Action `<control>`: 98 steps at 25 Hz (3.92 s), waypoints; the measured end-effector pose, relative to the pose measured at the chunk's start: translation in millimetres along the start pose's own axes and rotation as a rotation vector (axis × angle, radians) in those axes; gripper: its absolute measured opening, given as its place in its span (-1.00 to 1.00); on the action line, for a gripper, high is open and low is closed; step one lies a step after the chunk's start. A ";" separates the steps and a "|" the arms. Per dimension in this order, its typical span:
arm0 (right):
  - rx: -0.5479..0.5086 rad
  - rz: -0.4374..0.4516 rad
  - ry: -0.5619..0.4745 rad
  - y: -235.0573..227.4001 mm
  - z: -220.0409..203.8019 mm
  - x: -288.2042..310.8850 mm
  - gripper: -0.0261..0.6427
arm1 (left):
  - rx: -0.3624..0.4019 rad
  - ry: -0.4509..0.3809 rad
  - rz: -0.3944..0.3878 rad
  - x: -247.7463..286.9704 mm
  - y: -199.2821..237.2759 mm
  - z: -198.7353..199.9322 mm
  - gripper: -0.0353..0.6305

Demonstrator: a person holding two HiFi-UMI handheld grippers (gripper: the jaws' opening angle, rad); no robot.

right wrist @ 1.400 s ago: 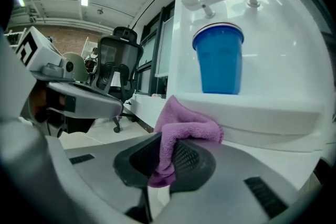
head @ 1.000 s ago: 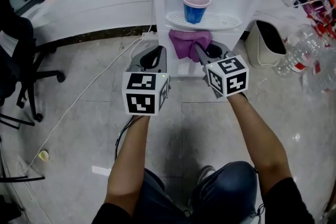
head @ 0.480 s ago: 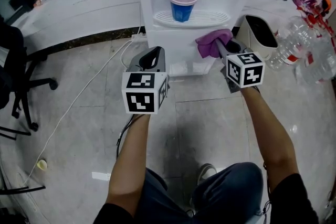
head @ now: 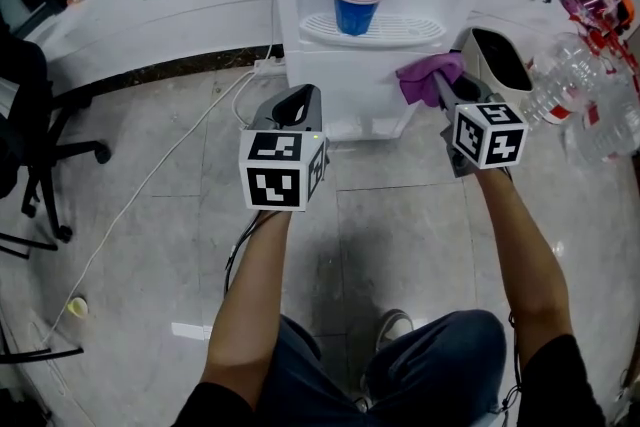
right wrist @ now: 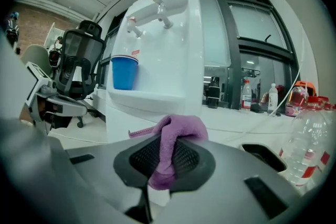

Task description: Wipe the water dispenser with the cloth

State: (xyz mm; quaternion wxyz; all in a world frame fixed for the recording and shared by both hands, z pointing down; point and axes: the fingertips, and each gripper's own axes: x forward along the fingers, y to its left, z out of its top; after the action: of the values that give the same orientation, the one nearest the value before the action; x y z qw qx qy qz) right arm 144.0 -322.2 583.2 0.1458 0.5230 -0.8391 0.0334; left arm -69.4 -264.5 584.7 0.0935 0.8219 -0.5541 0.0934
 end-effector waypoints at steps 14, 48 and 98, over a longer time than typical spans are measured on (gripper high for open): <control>-0.050 0.275 -0.110 141.8 16.9 16.0 -0.80 | -0.003 0.008 0.070 -17.9 28.8 -19.8 -0.81; -0.061 0.263 0.070 176.7 -99.0 100.3 -0.80 | 0.006 0.060 0.086 -34.4 32.4 -50.8 -0.81; 0.052 0.073 0.156 10.7 122.7 -129.2 -0.80 | 0.077 0.226 -0.090 -49.1 -120.3 175.4 -0.81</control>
State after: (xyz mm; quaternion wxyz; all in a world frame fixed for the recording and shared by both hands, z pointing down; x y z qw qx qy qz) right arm 161.8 -230.8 430.9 0.1957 0.4916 -0.8425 0.1014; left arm 32.9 -221.4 396.8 0.1278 0.8332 -0.4987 0.2021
